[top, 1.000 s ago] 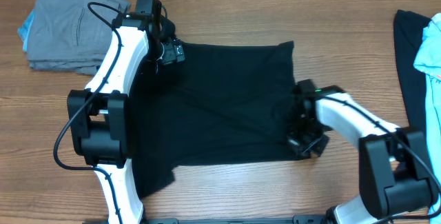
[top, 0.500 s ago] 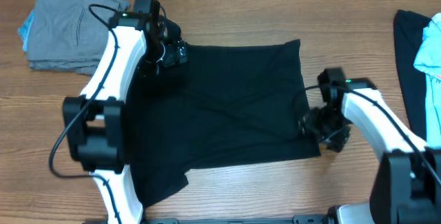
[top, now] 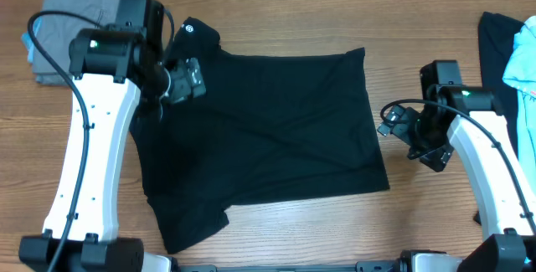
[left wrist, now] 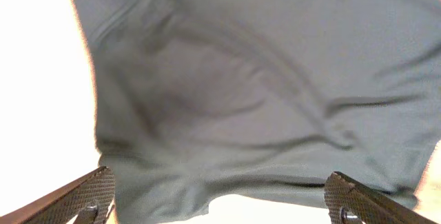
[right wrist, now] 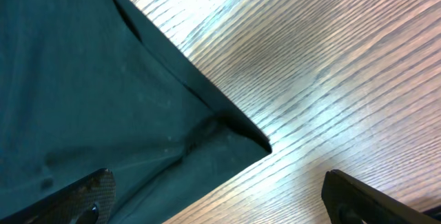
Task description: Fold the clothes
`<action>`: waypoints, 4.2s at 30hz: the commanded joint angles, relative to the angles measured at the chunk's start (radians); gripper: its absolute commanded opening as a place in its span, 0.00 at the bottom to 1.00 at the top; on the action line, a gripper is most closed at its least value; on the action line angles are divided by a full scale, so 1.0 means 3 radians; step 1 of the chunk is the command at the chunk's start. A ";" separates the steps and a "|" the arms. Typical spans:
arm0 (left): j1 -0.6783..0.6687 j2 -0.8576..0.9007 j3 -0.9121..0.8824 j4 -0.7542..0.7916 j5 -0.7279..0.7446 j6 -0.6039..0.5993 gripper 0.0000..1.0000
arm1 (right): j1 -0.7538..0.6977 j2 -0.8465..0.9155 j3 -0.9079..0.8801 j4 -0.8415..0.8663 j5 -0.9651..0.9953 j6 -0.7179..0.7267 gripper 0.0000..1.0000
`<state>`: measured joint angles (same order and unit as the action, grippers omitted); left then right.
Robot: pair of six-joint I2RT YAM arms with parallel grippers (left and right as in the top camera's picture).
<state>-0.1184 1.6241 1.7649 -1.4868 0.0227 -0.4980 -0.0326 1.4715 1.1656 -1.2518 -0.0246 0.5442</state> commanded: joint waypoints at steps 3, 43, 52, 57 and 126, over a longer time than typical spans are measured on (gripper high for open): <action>-0.0043 -0.0533 -0.0585 -0.0093 -0.0266 -0.0474 1.00 | -0.0136 -0.0060 0.0065 0.0003 -0.0161 -0.0173 1.00; -0.0006 -0.1357 -0.3614 0.1246 -0.0300 -0.1855 1.00 | -0.0175 -0.0055 -0.0014 0.0100 -0.0277 -0.0272 1.00; 0.0243 -0.0594 -0.3614 0.1406 -0.0352 -0.1854 1.00 | -0.0175 -0.0055 -0.0135 0.0149 -0.0287 -0.0271 1.00; 0.0264 -0.0487 -0.3614 0.1516 -0.0389 -0.1801 1.00 | -0.0175 -0.0055 -0.0146 0.0173 -0.0286 -0.0271 1.00; 0.0263 -0.0483 -0.4243 0.2487 0.0553 -0.1253 0.10 | -0.0177 0.0011 -0.1671 0.1321 -0.0823 0.0058 0.44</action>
<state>-0.0341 1.4033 0.5850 -0.7677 0.0322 -0.9028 -0.0799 1.4708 0.6888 -0.8619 -0.2821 0.5308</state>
